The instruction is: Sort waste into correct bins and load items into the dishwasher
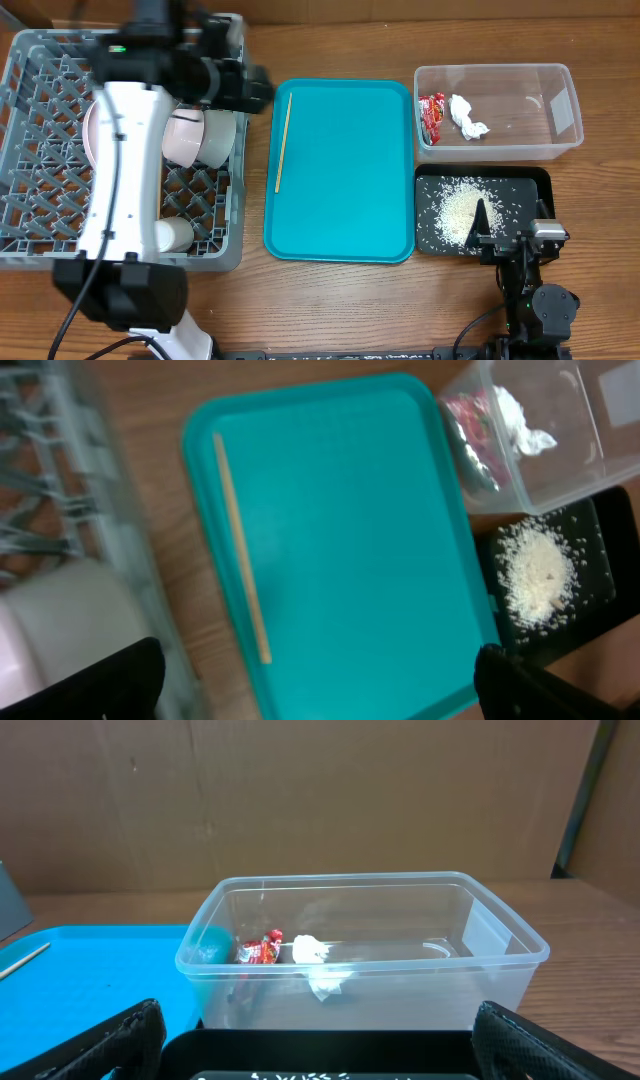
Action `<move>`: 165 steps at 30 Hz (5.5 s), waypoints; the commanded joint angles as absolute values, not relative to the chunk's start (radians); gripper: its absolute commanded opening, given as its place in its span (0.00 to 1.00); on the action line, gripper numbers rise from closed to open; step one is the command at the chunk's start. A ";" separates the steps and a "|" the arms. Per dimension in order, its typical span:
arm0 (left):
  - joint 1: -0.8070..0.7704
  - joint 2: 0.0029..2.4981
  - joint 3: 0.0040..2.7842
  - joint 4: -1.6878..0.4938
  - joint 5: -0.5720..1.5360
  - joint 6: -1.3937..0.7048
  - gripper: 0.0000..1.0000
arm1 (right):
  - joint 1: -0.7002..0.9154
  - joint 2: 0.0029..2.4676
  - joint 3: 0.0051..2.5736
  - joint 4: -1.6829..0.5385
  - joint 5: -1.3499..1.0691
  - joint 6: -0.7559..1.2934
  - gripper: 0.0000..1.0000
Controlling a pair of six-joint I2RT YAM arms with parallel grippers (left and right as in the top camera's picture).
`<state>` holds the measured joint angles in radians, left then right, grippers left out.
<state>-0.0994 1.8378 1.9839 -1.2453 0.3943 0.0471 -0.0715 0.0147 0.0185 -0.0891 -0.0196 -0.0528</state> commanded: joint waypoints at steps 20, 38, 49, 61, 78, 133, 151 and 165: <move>-0.343 2.335 1.905 -1.083 -0.040 -0.318 0.56 | -0.074 0.003 0.008 -0.080 -0.020 -0.053 1.00; -0.345 2.291 1.935 -1.143 -0.078 -0.293 0.33 | -0.074 0.003 0.008 -0.081 -0.020 -0.053 1.00; -0.346 2.265 1.929 -1.128 -0.130 -0.288 0.47 | -0.074 0.003 0.008 -0.080 -0.020 -0.053 1.00; -0.347 2.369 1.926 -1.148 -0.088 -0.291 0.06 | -0.074 0.003 0.008 -0.080 -0.020 -0.053 1.00; -0.267 1.860 1.975 -1.321 -0.169 -0.235 0.04 | -0.074 0.003 0.008 -0.080 -0.020 -0.053 1.00; 0.034 1.158 1.888 -1.433 -0.027 -0.016 1.00 | -0.074 0.003 0.008 -0.080 -0.020 -0.053 1.00; -0.039 0.937 1.718 -1.314 -0.004 0.044 1.00 | -0.074 0.003 0.008 -0.081 -0.020 -0.053 1.00; -0.037 0.352 0.780 -0.476 0.159 0.075 1.00 | -0.074 0.003 0.008 -0.081 -0.020 -0.053 1.00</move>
